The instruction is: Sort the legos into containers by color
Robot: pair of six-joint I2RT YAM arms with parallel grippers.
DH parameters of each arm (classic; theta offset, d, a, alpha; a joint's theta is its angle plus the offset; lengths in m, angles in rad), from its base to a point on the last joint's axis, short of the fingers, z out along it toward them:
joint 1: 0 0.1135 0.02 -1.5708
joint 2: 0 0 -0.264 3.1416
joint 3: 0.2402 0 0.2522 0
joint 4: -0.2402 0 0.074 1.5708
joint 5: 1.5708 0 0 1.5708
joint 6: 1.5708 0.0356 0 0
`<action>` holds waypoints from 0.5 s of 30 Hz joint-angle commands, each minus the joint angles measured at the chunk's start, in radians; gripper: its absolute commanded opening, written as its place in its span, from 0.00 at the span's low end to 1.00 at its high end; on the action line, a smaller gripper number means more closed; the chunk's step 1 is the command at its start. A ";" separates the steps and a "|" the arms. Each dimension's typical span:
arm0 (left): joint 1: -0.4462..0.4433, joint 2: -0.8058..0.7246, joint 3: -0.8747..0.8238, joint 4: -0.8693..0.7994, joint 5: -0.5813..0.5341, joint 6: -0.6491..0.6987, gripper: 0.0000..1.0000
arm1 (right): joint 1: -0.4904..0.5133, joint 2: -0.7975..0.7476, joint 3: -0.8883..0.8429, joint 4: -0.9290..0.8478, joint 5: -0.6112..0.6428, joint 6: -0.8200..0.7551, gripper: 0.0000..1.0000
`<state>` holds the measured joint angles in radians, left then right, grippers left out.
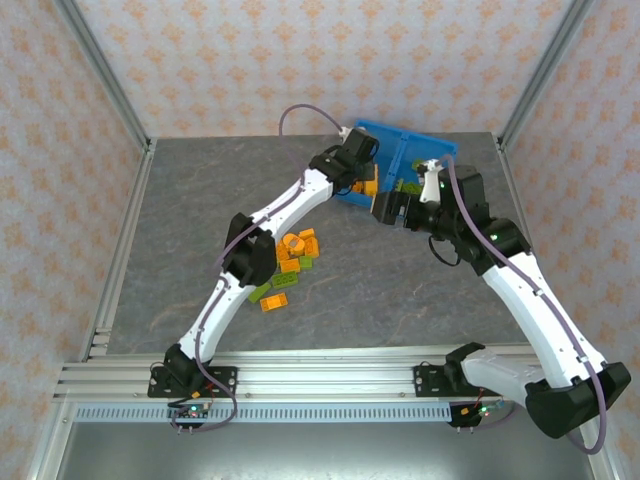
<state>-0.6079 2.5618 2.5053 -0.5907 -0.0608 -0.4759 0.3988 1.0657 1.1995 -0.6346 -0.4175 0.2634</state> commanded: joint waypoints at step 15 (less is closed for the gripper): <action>0.001 -0.326 -0.228 -0.015 0.053 0.032 0.54 | 0.004 -0.004 -0.034 0.070 0.019 0.029 0.94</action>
<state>-0.6018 2.4535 2.3829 -0.6048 -0.0216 -0.4435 0.3988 1.0603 1.1748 -0.5964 -0.4175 0.2886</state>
